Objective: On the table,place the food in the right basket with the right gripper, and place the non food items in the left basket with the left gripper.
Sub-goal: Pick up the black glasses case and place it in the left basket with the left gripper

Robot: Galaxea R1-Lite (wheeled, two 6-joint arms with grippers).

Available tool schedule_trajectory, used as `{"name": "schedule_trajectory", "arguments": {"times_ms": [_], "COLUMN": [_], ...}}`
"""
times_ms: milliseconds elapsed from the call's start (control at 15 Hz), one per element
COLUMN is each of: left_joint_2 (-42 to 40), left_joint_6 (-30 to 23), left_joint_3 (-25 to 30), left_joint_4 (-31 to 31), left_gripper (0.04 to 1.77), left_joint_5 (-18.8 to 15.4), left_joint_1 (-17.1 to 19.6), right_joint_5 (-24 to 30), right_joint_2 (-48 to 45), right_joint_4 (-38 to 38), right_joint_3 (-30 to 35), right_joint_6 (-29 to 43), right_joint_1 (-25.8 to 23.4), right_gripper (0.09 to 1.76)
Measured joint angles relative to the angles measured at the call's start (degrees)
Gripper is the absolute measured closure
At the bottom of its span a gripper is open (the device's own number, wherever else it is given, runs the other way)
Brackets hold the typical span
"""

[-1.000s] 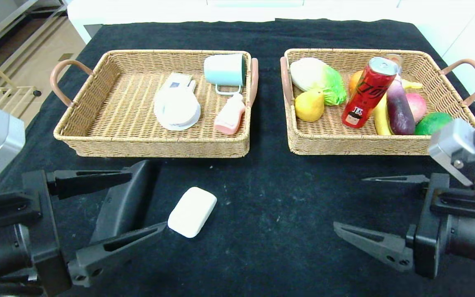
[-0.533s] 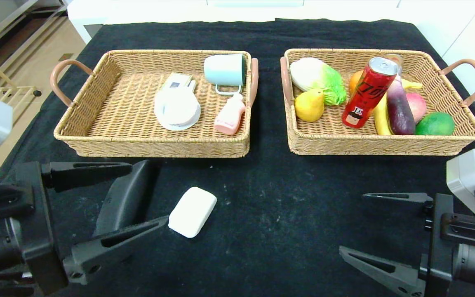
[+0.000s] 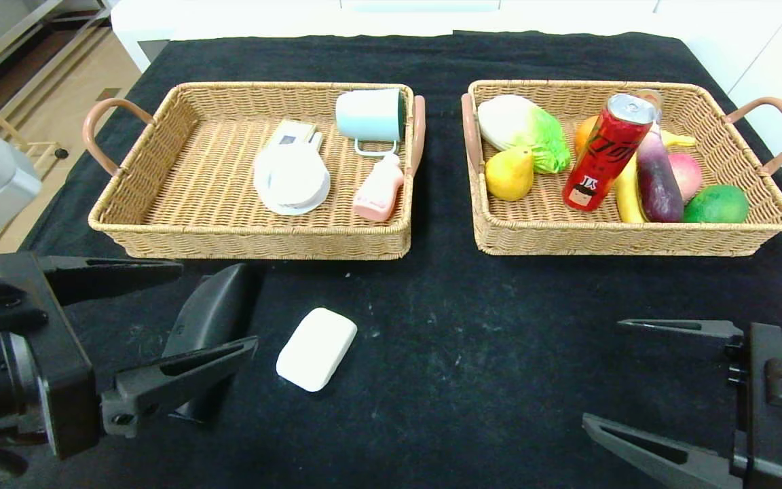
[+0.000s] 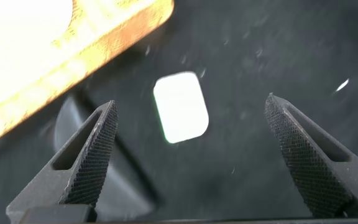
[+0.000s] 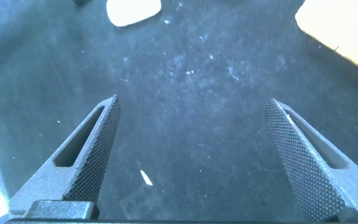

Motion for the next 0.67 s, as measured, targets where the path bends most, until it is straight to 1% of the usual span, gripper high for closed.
{"name": "schedule_trajectory", "arguments": {"times_ms": [133, 200, 400, 467, 667], "left_joint_2": [1.13, 1.91, 4.04, 4.61, 6.64], "left_joint_6": [-0.33, -1.01, -4.4, -5.36, -11.76], "left_joint_3": [-2.95, -4.33, -6.61, -7.17, -10.33], "left_joint_4": [7.47, 9.3, 11.53, 13.79, 21.48], "left_gripper": [0.09, 0.09, 0.09, 0.09, 0.09], "left_joint_5": [1.93, 3.24, 5.94, 7.46, 11.31], "left_joint_1": [0.96, 1.76, 4.68, 5.53, 6.69], "right_joint_5": [-0.06, -0.01, -0.04, -0.01, 0.0], "right_joint_2": [-1.1, -1.51, -2.51, -2.76, -3.11], "right_joint_4": [0.0, 0.02, 0.0, 0.06, 0.26], "right_joint_3": [0.05, 0.02, -0.02, -0.02, 0.24], "right_joint_6": [-0.04, -0.04, -0.04, -0.04, -0.12], "right_joint_1": [0.11, 0.11, 0.11, 0.13, 0.51], "right_gripper": [0.15, 0.15, 0.15, 0.15, 0.15]}}
